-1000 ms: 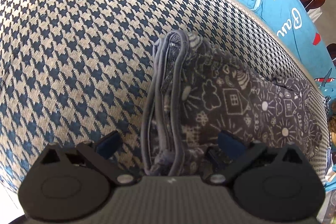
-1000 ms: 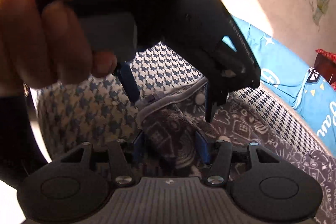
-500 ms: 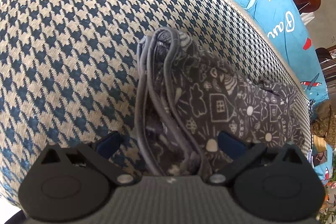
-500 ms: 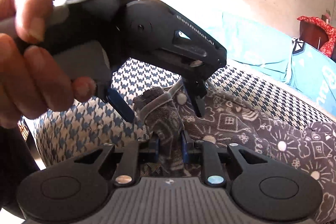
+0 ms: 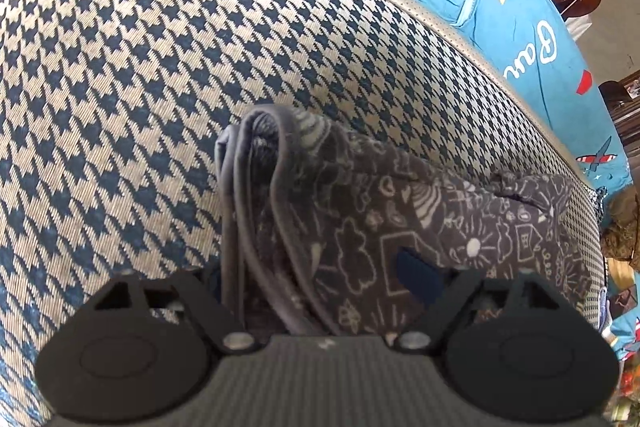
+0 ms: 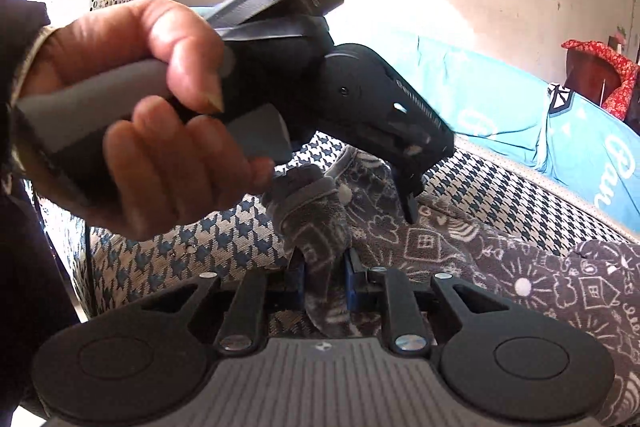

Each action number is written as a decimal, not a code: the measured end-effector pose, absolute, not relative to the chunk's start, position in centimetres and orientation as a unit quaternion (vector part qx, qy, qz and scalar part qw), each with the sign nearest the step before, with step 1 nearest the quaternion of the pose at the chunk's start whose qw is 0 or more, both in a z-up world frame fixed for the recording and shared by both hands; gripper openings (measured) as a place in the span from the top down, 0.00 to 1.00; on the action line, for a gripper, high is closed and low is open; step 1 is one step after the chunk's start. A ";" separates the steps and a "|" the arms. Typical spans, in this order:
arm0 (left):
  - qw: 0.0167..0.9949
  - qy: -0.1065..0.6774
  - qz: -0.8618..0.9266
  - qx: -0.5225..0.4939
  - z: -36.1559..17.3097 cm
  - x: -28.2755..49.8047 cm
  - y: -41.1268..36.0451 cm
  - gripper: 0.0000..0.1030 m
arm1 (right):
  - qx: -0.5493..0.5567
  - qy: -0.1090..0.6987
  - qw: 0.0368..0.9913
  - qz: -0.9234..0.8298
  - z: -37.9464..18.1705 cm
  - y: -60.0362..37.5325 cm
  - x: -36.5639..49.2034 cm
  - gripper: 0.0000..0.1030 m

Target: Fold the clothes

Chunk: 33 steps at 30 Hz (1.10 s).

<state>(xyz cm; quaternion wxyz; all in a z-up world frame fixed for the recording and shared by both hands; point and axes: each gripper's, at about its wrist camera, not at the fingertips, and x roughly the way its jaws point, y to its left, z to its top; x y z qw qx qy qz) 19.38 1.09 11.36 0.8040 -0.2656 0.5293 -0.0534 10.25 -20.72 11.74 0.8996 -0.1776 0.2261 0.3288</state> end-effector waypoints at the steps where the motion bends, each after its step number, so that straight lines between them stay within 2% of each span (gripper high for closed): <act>1: 0.806 0.528 -0.051 -0.262 11.4 19.4 0.9 0.45 | -0.179 0.224 0.900 0.328 11.7 -20.9 10.4 0.82; 4: 0.813 0.523 -0.044 -0.251 11.5 19.4 0.2 0.63 | -0.186 0.213 0.902 0.325 11.8 -21.6 10.5 0.83; 7: 0.825 0.507 -0.047 -0.246 12.5 19.0 -0.4 0.73 | -0.192 0.203 0.905 0.321 11.8 -22.3 10.6 0.83; 17: 0.857 0.464 -0.060 -0.218 18.1 18.4 -4.6 0.73 | -0.184 0.157 0.926 0.288 12.4 -25.4 10.0 0.83; 29: 0.886 0.430 -0.119 -0.129 26.3 21.0 -18.3 0.73 | -0.121 0.093 0.969 0.193 16.9 -33.1 11.5 0.83; 33: 0.884 0.432 -0.146 -0.102 27.5 22.3 -23.5 0.73 | -0.098 0.087 0.980 0.152 17.4 -33.8 13.9 0.84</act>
